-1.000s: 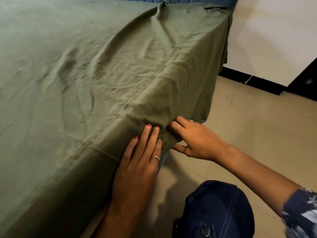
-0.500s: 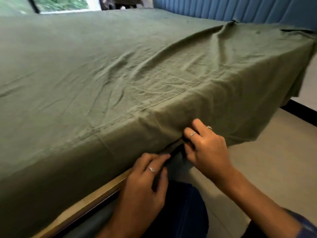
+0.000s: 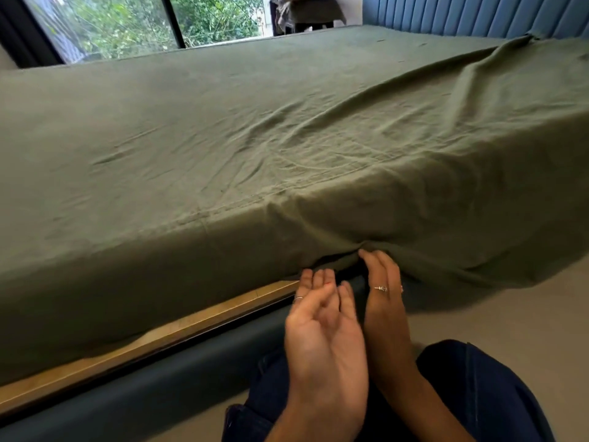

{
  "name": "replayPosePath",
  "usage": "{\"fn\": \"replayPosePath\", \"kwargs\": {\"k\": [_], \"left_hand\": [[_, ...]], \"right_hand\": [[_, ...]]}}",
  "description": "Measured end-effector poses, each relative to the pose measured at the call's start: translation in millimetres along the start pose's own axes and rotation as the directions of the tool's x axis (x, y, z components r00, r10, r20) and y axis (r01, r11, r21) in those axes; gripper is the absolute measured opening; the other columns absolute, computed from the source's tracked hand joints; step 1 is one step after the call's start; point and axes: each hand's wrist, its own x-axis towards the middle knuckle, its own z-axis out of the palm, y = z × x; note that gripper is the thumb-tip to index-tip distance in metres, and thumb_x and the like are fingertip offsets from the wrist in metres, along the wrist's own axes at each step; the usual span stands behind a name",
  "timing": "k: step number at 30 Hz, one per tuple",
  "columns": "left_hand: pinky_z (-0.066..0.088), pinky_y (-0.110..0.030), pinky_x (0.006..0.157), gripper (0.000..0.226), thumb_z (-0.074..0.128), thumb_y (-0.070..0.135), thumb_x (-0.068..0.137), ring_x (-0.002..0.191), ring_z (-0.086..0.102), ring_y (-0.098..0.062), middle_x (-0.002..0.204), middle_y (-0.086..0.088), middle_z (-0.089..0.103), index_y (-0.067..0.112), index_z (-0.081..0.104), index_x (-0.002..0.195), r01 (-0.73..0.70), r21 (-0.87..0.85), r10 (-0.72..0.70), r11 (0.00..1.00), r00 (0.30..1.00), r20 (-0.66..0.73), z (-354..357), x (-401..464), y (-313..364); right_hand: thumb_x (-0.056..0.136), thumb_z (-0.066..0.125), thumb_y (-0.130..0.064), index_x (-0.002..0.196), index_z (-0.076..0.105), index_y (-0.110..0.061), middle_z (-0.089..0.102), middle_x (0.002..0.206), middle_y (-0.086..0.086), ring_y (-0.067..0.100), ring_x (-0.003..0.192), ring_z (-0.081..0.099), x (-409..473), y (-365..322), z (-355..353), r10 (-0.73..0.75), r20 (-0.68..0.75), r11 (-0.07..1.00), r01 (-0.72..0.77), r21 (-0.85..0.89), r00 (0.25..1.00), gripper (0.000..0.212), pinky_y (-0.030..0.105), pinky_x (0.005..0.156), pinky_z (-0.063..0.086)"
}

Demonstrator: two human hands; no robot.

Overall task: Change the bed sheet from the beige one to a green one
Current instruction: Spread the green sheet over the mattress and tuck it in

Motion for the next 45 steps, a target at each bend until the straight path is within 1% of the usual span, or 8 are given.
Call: {"fn": "replayPosePath", "kwargs": {"k": [5, 9, 15, 22, 25, 29, 36, 45], "left_hand": [[0.034, -0.034, 0.109, 0.039, 0.043, -0.007, 0.088, 0.122, 0.053, -0.021, 0.124, -0.011, 0.060, 0.001, 0.053, 0.125, 0.050, -0.102, -0.049, 0.994, 0.999, 0.016, 4, 13, -3], [0.044, -0.027, 0.093, 0.019, 0.052, -0.008, 0.073, 0.086, 0.060, -0.012, 0.081, -0.003, 0.061, 0.007, 0.059, 0.083, 0.056, -0.142, -0.038, 0.988, 0.991, 0.125, 12, 23, -1], [0.042, -0.023, 0.090, 0.019, 0.054, -0.003, 0.084, 0.095, 0.061, -0.011, 0.077, 0.002, 0.072, 0.012, 0.065, 0.083, 0.143, -0.187, -0.108, 0.972, 0.977, 0.186, 30, 36, 1], [0.041, -0.023, 0.096, 0.021, 0.054, -0.009, 0.083, 0.087, 0.059, -0.010, 0.083, 0.001, 0.064, 0.011, 0.061, 0.083, 0.019, 0.083, -0.031, 0.996, 0.989, 0.144, 26, 48, 5], [0.047, -0.023, 0.088, 0.018, 0.055, -0.008, 0.084, 0.092, 0.061, -0.013, 0.089, -0.007, 0.063, 0.003, 0.062, 0.098, -0.020, 0.239, -0.005, 0.971, 0.995, 0.102, 16, 39, 6], [0.045, -0.029, 0.099, 0.025, 0.057, -0.004, 0.086, 0.110, 0.061, -0.019, 0.103, -0.012, 0.064, -0.001, 0.060, 0.111, -0.006, 0.209, -0.012, 0.978, 0.997, 0.082, 15, 25, 0], [0.042, -0.027, 0.103, 0.011, 0.058, -0.004, 0.082, 0.106, 0.059, -0.018, 0.096, -0.008, 0.060, 0.002, 0.060, 0.092, 0.094, 0.015, -0.095, 0.995, 0.992, 0.080, 39, 28, -14], [0.044, -0.029, 0.102, 0.023, 0.058, -0.007, 0.080, 0.101, 0.061, -0.016, 0.098, -0.005, 0.065, 0.008, 0.061, 0.097, 0.104, -0.068, -0.093, 0.992, 0.985, 0.143, 64, 44, -40]], "right_hand": [[0.090, 0.044, -0.030, 0.139, 0.035, -0.010, 0.043, 0.142, 0.010, 0.019, 0.131, 0.038, -1, 4, -3, -0.075, 0.023, 0.947, 0.078, -0.312, 0.997, 0.054, 0.037, 0.111, 0.030], [0.087, 0.042, -0.031, 0.132, 0.044, -0.005, 0.054, 0.131, 0.011, 0.023, 0.125, 0.047, -2, 12, -5, -0.059, 0.089, 0.874, 0.095, -0.477, 0.994, 0.052, 0.042, 0.111, 0.030], [0.085, 0.041, -0.031, 0.088, 0.070, -0.013, 0.065, 0.086, 0.002, 0.024, 0.079, 0.064, 42, -3, -20, 0.053, 0.053, 0.872, -0.020, -0.489, 0.997, 0.034, 0.040, 0.079, 0.049], [0.088, 0.064, -0.014, 0.084, 0.056, -0.019, 0.062, 0.077, -0.001, 0.005, 0.066, 0.060, 39, -10, -50, 0.355, -0.029, 0.933, -0.352, 0.072, 0.935, 0.011, 0.008, 0.058, 0.042], [0.089, 0.062, -0.010, 0.110, 0.054, -0.019, 0.066, 0.093, 0.004, 0.005, 0.078, 0.067, 29, -10, -42, 0.591, 0.080, 0.695, -0.557, 0.455, 0.803, 0.024, 0.017, 0.074, 0.052], [0.091, 0.058, -0.004, 0.133, 0.047, -0.015, 0.066, 0.111, 0.007, 0.008, 0.101, 0.063, 37, -16, -35, 0.719, 0.107, 0.362, -0.502, 0.786, 0.687, 0.045, 0.021, 0.091, 0.048], [0.087, 0.063, 0.000, 0.104, 0.060, -0.013, 0.066, 0.091, 0.004, 0.012, 0.089, 0.065, 59, -3, -19, 0.723, -0.134, 0.554, -0.451, 0.700, 0.678, 0.022, 0.016, 0.079, 0.052], [0.076, 0.064, 0.001, 0.074, 0.041, -0.017, 0.050, 0.061, -0.001, 0.017, 0.058, 0.050, 79, 25, -28, 0.472, -0.237, 0.880, -0.435, 0.193, 0.849, 0.029, 0.033, 0.057, 0.043]]}}
